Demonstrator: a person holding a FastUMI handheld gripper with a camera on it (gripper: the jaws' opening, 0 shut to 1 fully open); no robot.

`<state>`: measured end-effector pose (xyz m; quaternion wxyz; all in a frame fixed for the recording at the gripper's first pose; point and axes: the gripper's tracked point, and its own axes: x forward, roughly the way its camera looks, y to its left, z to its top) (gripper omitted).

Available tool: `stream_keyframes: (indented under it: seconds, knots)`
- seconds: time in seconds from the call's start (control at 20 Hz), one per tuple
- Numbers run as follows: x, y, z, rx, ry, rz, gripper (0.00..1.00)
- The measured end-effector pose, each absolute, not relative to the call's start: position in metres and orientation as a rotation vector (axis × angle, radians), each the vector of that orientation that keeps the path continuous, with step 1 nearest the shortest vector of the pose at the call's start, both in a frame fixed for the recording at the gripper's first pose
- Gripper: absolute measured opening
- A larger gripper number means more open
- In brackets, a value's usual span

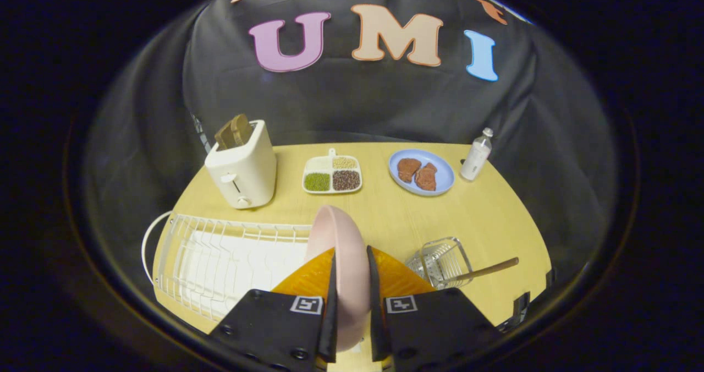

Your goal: Take the plate from the dish rack, then take the spoon from the basket and place it into the plate.

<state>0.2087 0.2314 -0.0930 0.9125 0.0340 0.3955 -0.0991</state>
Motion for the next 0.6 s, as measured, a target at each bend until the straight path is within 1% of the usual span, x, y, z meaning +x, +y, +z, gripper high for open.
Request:
stream_keyframes:
  seconds: [0.15,0.6]
  knots:
    - [0.211,0.232,-0.089,0.064,0.79,-0.203,0.27]
    - [0.228,0.238,-0.061,0.086,0.636,-0.236,0.27]
